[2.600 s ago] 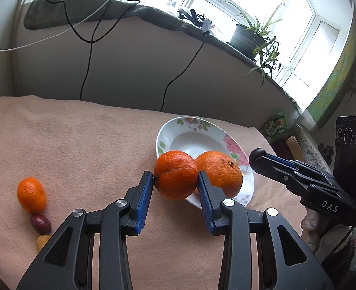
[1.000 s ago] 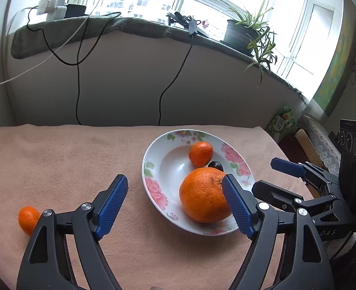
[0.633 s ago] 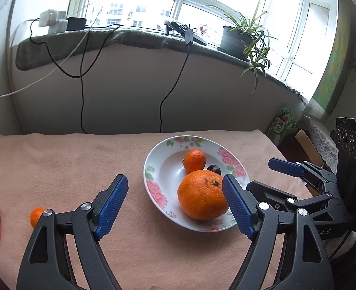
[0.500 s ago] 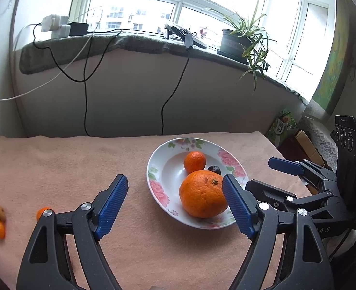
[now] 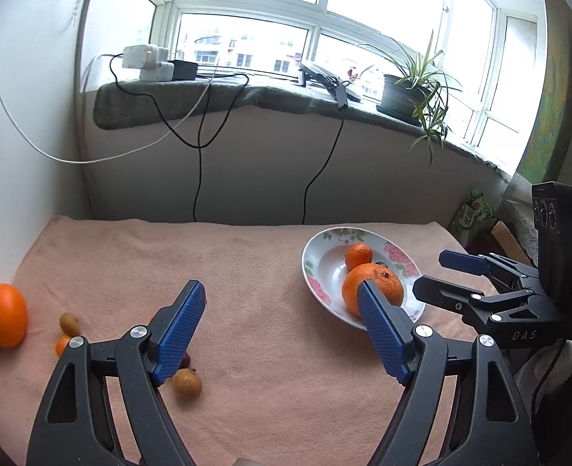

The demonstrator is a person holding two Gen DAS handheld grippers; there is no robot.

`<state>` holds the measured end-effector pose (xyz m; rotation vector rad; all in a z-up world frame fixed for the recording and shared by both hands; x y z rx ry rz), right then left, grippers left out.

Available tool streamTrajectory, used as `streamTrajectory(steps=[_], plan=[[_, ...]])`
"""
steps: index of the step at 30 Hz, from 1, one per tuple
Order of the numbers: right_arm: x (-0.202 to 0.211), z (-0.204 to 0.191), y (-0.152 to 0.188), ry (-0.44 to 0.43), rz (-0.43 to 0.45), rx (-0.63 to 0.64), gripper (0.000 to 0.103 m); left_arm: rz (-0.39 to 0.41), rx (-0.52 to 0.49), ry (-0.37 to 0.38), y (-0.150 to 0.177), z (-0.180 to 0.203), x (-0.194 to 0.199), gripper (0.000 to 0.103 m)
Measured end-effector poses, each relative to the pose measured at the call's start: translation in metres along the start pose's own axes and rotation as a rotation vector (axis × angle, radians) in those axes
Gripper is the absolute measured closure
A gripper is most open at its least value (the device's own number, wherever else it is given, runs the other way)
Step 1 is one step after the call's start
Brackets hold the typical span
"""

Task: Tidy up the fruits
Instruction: 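Withdraw both grippers from the plate toward the remaining fruits, then grasp a dark plum with the left gripper while the right gripper grasps a brown kiwi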

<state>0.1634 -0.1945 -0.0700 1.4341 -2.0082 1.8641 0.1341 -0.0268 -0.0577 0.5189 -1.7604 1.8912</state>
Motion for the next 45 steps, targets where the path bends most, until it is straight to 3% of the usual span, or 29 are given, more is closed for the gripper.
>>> streamTrajectory(steps=[12,16,25,29,33,35,41,45], plan=[[-0.042,-0.061,-0.001,-0.148,-0.067,0.063,0.008,-0.035,0.063,-0.134,0.051,-0.077,0.037,0.022],[-0.062,-0.085,0.004,-0.194,-0.103,0.093,0.008,-0.071,0.095,-0.14,0.073,-0.091,0.04,0.024],[-0.105,-0.131,0.028,-0.256,-0.203,0.163,0.009,-0.165,0.117,-0.104,0.111,-0.094,0.023,0.051],[-0.121,-0.141,0.038,-0.272,-0.247,0.179,0.022,-0.188,0.115,-0.094,0.12,-0.093,0.019,0.06],[-0.135,-0.144,0.044,-0.273,-0.281,0.175,0.026,-0.201,0.117,-0.083,0.126,-0.093,0.016,0.063],[-0.139,-0.145,0.047,-0.277,-0.299,0.173,0.035,-0.206,0.118,-0.081,0.128,-0.093,0.014,0.064],[-0.156,-0.147,0.051,-0.269,-0.339,0.174,0.05,-0.216,0.118,-0.082,0.133,-0.094,0.01,0.075],[-0.165,-0.148,0.053,-0.274,-0.358,0.171,0.054,-0.217,0.112,-0.081,0.133,-0.093,0.009,0.079]])
Point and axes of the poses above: each gripper's, at about its wrist camera, not at the fingertips, and x roughly against the way its jaws point, z to its right, y to its underside, the point moved 7 cm from there along -x, roughly the way its jaws point, and after that the axes turned 10 degrees about -y, right-handed, at the moved point
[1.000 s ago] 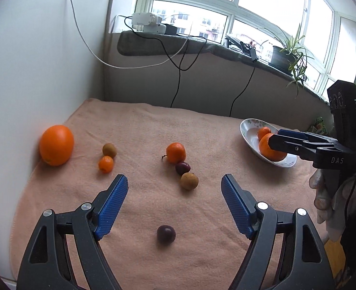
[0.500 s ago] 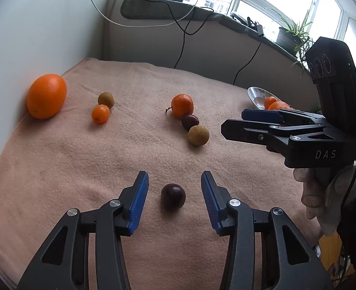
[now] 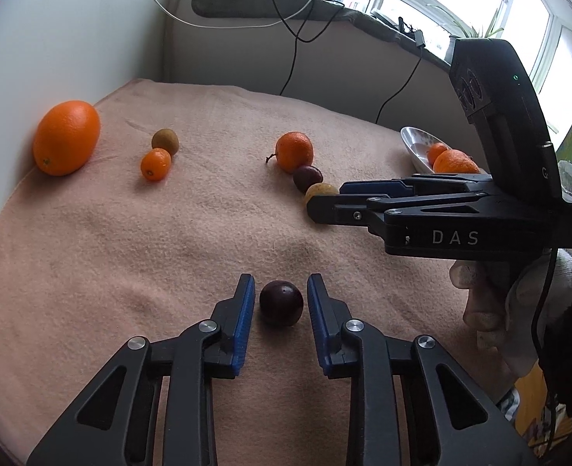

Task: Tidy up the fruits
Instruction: 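Grasp a dark plum with the left gripper while the right gripper grasps a brown kiwi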

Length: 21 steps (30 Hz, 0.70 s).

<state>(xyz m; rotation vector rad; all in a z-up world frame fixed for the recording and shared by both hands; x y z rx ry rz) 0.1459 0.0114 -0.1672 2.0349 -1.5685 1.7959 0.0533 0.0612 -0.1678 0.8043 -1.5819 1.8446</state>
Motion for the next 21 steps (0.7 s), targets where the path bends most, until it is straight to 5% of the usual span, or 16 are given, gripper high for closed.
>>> streamTrajectory(steps=[9,21], plan=[[-0.008,0.002,-0.003,0.02,-0.011,-0.009,0.072,0.002,-0.005,-0.006,0.001,0.002,-0.001,0.082],[0.009,0.002,-0.002,-0.004,0.029,-0.018,0.074,0.021,0.0,0.007,-0.006,0.005,0.004,0.083]])
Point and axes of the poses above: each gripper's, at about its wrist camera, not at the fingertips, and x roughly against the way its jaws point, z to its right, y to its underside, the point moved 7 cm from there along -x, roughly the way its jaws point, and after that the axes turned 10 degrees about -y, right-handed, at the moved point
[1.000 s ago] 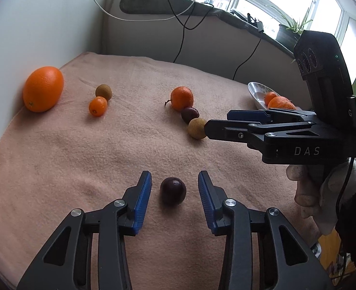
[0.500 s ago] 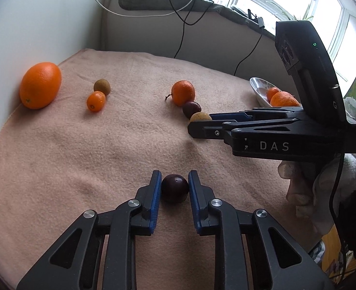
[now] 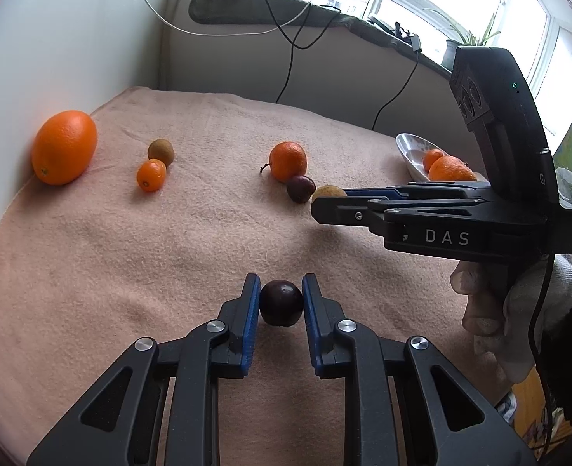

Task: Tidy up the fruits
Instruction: 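Grasp a dark plum with the left gripper while the right gripper grasps a brown kiwi, then carry the kiwi with the right gripper while the left gripper carries the plum over the plate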

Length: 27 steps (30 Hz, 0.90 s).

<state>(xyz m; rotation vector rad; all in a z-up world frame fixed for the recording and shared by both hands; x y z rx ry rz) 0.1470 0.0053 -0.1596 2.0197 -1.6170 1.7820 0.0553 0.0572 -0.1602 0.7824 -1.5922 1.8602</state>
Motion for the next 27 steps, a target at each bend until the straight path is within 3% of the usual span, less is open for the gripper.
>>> streamTrajectory(steps=[13,27], plan=[[0.054,0.013,0.004,0.038,0.09,-0.018,0.074,0.042,-0.015,0.061,-0.026,0.03,0.002,0.083],[0.128,0.056,0.015,0.125,0.206,-0.085,0.074,0.083,-0.057,0.141,-0.073,0.074,-0.017,0.083]])
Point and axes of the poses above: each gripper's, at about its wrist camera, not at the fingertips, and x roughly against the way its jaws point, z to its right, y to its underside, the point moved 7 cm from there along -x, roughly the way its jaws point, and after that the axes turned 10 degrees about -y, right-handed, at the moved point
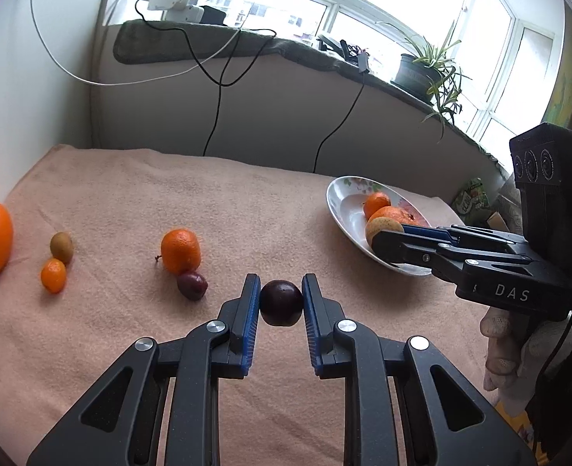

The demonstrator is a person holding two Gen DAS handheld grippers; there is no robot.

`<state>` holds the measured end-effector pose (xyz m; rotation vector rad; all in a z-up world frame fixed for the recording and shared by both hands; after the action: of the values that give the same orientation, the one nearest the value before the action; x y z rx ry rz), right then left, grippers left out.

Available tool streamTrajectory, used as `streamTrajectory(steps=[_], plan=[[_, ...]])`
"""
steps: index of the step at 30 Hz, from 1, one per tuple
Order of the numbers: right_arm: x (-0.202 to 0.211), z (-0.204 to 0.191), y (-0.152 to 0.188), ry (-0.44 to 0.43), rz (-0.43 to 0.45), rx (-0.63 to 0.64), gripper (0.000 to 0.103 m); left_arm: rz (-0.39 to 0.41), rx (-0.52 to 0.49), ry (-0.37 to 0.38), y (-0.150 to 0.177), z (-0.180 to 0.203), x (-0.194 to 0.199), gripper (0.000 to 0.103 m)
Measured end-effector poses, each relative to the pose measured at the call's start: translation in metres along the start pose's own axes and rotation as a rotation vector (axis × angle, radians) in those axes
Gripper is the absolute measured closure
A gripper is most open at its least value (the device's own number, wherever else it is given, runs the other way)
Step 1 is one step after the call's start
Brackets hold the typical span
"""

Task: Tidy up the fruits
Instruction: 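Carry the kiwi with the right gripper while the left gripper carries the plum over the plate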

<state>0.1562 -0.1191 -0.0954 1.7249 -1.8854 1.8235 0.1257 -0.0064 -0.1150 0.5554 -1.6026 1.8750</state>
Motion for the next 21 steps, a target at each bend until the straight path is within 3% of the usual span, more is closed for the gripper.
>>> streamTrajectory(steps=[21], plan=[[0.059,0.095,0.012,0.143,0.078,-0.13,0.074,-0.027,-0.086,0.064,-0.041,0.068,-0.064,0.083]])
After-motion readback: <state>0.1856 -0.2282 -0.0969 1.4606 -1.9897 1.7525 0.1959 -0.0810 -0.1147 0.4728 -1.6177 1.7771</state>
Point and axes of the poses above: each gripper's, at about its wrist camera, not at the fingertips, and x roughly against the way its jaws point, z to its right, y to its underside, the point moved 7 cm from there along -x, roughly the way its jaws point, and after that the axes turned 10 degrees about -y, right-handed, at the moved point
